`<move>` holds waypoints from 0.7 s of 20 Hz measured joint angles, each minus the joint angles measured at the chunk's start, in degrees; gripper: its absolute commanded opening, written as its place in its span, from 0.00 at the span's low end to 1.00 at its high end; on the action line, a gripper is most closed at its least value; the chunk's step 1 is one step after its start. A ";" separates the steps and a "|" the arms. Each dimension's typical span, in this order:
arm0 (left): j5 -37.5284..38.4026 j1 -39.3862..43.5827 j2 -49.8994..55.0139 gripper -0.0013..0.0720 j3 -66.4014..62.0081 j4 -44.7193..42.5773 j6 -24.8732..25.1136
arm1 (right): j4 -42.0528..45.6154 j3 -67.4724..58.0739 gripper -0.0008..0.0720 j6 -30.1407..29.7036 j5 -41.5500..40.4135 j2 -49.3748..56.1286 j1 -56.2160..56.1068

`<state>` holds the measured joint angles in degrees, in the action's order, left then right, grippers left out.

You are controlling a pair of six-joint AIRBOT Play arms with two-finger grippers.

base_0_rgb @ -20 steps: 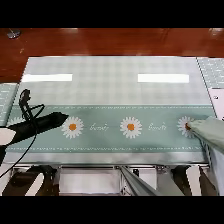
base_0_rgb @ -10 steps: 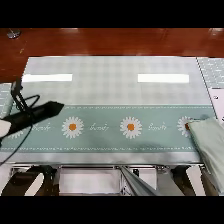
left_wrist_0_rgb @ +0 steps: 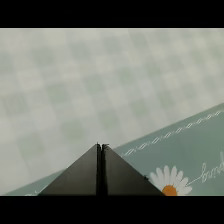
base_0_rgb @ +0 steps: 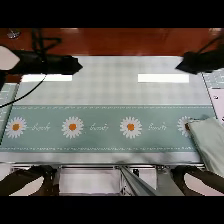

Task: Fold the shirts.

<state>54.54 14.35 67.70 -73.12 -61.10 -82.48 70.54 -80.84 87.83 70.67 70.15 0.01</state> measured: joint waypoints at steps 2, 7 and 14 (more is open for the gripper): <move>2.49 0.59 4.04 0.04 -0.74 -2.99 -1.90 | 9.51 0.98 0.04 4.76 -0.90 4.46 -6.60; 7.45 -3.10 10.36 0.04 -1.16 -6.67 -3.56 | 21.03 2.19 0.04 12.96 -1.33 10.86 -12.11; 10.84 -6.10 12.13 0.04 -1.27 -7.48 -3.85 | 24.33 2.43 0.04 15.39 -1.36 12.52 -13.25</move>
<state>65.39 8.25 79.83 -74.39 -68.58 -86.32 94.87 -78.41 103.22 69.32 82.67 -13.23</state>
